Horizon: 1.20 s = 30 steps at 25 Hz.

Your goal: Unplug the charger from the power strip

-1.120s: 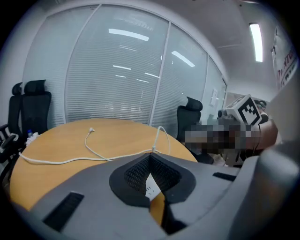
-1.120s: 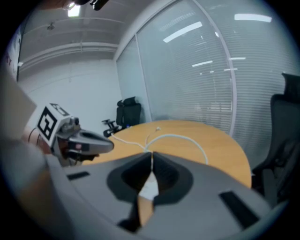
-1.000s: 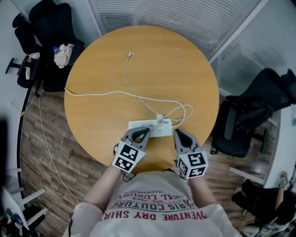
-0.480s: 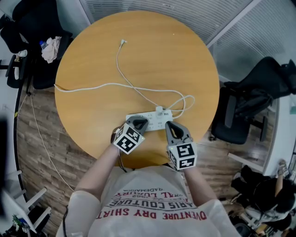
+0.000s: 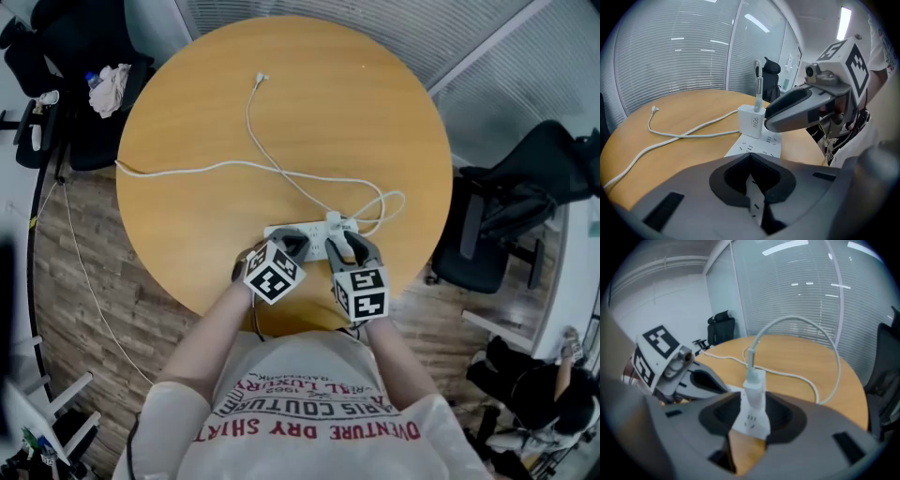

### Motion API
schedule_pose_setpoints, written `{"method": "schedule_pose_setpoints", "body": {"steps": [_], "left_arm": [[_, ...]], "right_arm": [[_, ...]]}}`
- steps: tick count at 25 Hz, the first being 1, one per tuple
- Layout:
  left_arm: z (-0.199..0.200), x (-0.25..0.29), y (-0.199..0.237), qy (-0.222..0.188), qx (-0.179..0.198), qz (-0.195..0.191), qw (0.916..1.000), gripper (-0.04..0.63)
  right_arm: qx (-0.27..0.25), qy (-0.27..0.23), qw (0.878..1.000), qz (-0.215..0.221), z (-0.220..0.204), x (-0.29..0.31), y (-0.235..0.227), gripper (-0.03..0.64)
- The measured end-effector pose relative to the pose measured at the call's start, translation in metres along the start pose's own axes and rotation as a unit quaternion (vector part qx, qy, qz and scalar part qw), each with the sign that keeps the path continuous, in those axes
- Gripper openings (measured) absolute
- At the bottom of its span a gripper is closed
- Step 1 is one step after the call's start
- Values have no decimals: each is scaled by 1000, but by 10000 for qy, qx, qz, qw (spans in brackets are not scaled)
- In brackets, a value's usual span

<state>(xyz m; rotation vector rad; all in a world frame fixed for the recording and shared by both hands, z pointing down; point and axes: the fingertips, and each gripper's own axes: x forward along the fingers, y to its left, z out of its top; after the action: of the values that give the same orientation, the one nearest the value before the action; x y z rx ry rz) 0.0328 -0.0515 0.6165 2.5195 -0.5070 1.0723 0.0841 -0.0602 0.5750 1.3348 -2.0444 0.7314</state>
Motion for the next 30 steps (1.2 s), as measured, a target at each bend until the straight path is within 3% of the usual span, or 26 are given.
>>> {"method": "schedule_pose_setpoints", "body": {"steps": [16,30], "left_arm": [[1,1,0,11,-91,-114,9999,32],[2,2,2,42,-222,-112,9997,32]], "right_arm": [[297,664,9958,-554,3,51,-12,196],[467,877,9916,-831,1,45,-13,160]]}}
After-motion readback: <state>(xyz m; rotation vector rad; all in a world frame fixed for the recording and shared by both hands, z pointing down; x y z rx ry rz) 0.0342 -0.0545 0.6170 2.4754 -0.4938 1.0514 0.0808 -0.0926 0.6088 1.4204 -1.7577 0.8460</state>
